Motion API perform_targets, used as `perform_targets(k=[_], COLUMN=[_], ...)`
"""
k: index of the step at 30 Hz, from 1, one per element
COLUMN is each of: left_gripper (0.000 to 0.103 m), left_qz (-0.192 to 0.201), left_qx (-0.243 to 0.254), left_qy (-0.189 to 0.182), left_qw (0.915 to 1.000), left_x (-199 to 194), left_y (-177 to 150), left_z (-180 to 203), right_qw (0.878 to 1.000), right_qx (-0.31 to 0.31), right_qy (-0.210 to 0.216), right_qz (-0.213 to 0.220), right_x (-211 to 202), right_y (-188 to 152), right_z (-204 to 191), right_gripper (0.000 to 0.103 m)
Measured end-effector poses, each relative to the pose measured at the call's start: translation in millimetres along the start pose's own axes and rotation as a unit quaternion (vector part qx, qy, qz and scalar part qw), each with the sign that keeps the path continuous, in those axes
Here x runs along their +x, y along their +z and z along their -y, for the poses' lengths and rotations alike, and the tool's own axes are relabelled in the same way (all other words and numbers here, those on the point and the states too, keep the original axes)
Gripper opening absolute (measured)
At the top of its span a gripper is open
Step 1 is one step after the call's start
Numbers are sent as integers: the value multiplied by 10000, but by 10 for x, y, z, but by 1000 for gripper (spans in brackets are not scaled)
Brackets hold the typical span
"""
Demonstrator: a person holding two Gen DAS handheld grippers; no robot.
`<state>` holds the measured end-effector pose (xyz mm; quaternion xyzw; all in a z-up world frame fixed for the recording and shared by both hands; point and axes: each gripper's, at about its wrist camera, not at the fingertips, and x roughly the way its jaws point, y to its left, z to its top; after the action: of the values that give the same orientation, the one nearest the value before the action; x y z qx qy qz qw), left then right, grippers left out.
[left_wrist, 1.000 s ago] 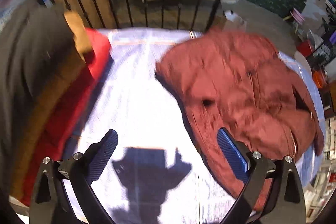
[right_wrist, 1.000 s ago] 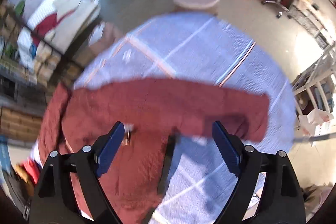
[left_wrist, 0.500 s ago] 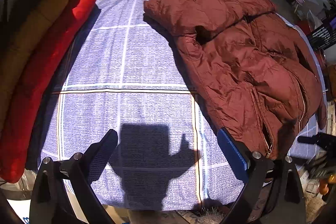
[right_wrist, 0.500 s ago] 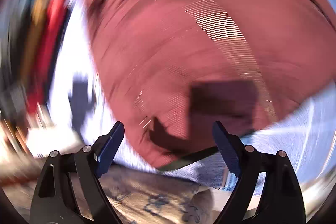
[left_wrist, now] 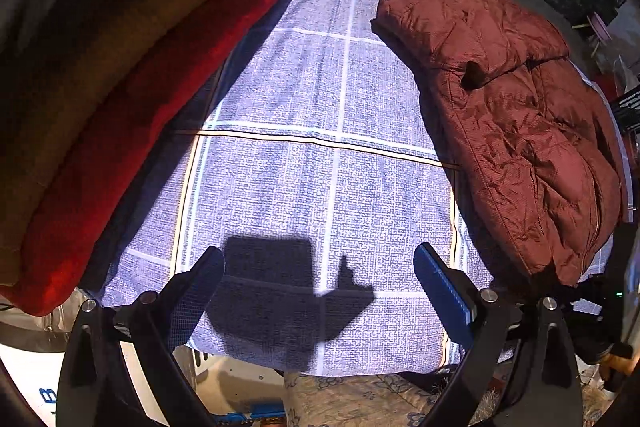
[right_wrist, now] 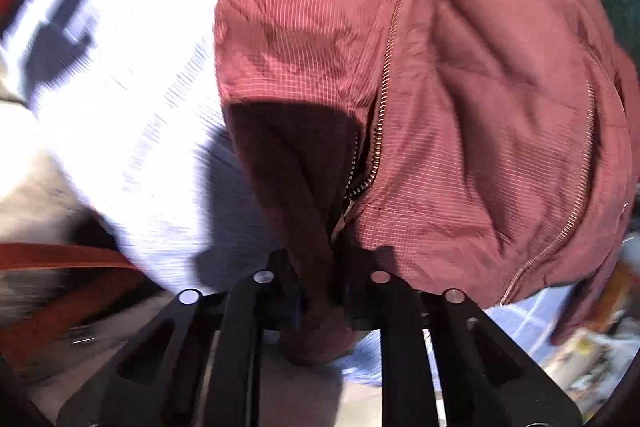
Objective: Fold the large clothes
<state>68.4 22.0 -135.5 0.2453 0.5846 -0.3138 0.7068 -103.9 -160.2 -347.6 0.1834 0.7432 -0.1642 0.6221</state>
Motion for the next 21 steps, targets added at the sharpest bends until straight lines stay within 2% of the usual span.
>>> perform_targets(k=[2, 6, 8, 9, 12, 13, 15, 16, 18, 20, 21], left_gripper=[93, 93, 93, 93, 93, 94, 94, 94, 94, 95, 95], left_qz=[171, 622, 785, 845, 882, 853, 804, 776, 695, 566, 483], left_qx=[-59, -108, -147, -150, -122, -113, -72, -45, 26, 59, 61], left_qy=[-55, -34, -50, -15, 56, 101, 162, 171, 300, 384, 374], left_qw=[9998, 9980, 9968, 9963, 9960, 9962, 9966, 9968, 9971, 9976, 9981], left_x=[-148, -481, -599, -640, -663, -648, -608, -581, -498, -391, -338], left_y=[58, 260, 362, 408, 473, 478, 457, 443, 384, 315, 292], left_z=[-64, -160, -195, -205, -194, -182, -145, -134, -102, -60, -33], right_qw=[9961, 9832, 9761, 9738, 9748, 9755, 9771, 9771, 9723, 9702, 9702], right_qx=[-108, -815, -1115, -1209, -1492, -1560, -1518, -1387, -1053, -681, -466], right_qy=[846, 1586, 1812, 1900, 1661, 1552, 1440, 1549, 2028, 2316, 2377], right_qz=[201, 386, 437, 325, 36, -84, -399, -457, -487, -205, -37], right_x=[-354, -832, -935, -886, -566, -439, -142, -86, -102, -247, -356], right_y=[73, 263, 423, 565, 760, 737, 794, 796, 796, 835, 727], right_z=[-78, -551, -816, -963, -1325, -1437, -1537, -1555, -1438, -1162, -1046], right_gripper=[12, 12, 12, 12, 15, 17, 30, 35, 57, 59, 59])
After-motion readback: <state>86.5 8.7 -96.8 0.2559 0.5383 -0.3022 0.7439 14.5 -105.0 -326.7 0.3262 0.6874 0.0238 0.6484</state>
